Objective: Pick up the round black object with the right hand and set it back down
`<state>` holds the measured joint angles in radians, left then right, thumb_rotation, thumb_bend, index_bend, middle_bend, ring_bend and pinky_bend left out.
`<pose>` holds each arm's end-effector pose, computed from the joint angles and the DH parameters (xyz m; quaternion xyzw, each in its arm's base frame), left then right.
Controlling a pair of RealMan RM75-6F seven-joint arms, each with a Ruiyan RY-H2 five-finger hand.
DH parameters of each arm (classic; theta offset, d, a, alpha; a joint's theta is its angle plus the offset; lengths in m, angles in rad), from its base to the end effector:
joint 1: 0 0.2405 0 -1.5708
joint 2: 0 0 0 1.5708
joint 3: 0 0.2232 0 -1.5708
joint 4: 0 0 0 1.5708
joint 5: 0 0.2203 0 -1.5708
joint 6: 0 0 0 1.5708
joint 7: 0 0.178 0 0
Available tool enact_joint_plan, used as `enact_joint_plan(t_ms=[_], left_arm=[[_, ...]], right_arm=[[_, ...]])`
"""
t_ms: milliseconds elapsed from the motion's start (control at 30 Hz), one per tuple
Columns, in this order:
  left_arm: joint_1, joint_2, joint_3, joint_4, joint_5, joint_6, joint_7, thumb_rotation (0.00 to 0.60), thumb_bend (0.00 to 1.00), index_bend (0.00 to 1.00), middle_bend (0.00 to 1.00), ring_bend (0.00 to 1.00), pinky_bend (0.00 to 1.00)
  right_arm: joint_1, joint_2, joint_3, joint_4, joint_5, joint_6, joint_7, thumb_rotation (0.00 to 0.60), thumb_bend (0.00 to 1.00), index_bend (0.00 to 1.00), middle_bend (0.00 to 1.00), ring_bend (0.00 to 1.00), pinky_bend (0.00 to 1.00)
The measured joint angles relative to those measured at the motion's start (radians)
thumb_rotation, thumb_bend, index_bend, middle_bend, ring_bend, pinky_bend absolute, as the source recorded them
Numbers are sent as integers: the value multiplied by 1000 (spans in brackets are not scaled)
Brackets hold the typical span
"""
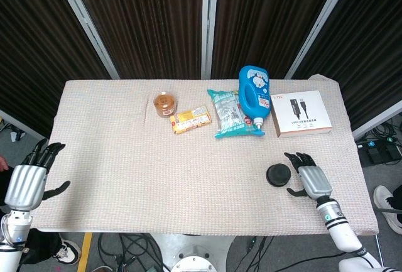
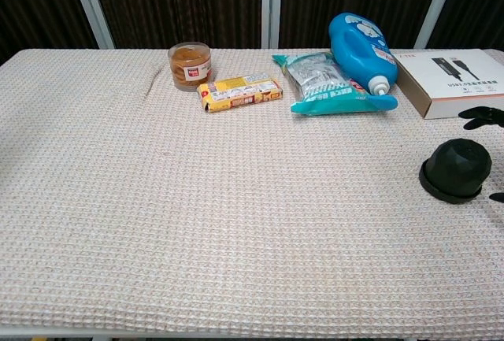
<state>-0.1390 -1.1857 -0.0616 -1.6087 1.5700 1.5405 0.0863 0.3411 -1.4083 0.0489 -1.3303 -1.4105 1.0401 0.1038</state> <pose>-0.2503 0.2283 0.1227 -0.6138 -0.3298 -0.4307 0.5735 -0.2869 -0.2778 0.0084 0.6681 -0.4885 0.3274 0.4559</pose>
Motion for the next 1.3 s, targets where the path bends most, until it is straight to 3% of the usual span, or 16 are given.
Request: enact_joint_plan(t_ms=[933,1300], left_arm=[[8,3,-1,20,-10,5,-20,600,133,168,154,62,306],[9,2,0,22,-11,3,-22,600,133,169,154,62,306]], right_arm=[[54,-64,2,41,42,-70,-21,600,83,0,153,0,0],[57,-77,2,56,44,-59,-22,600,101,0,225,0,0]])
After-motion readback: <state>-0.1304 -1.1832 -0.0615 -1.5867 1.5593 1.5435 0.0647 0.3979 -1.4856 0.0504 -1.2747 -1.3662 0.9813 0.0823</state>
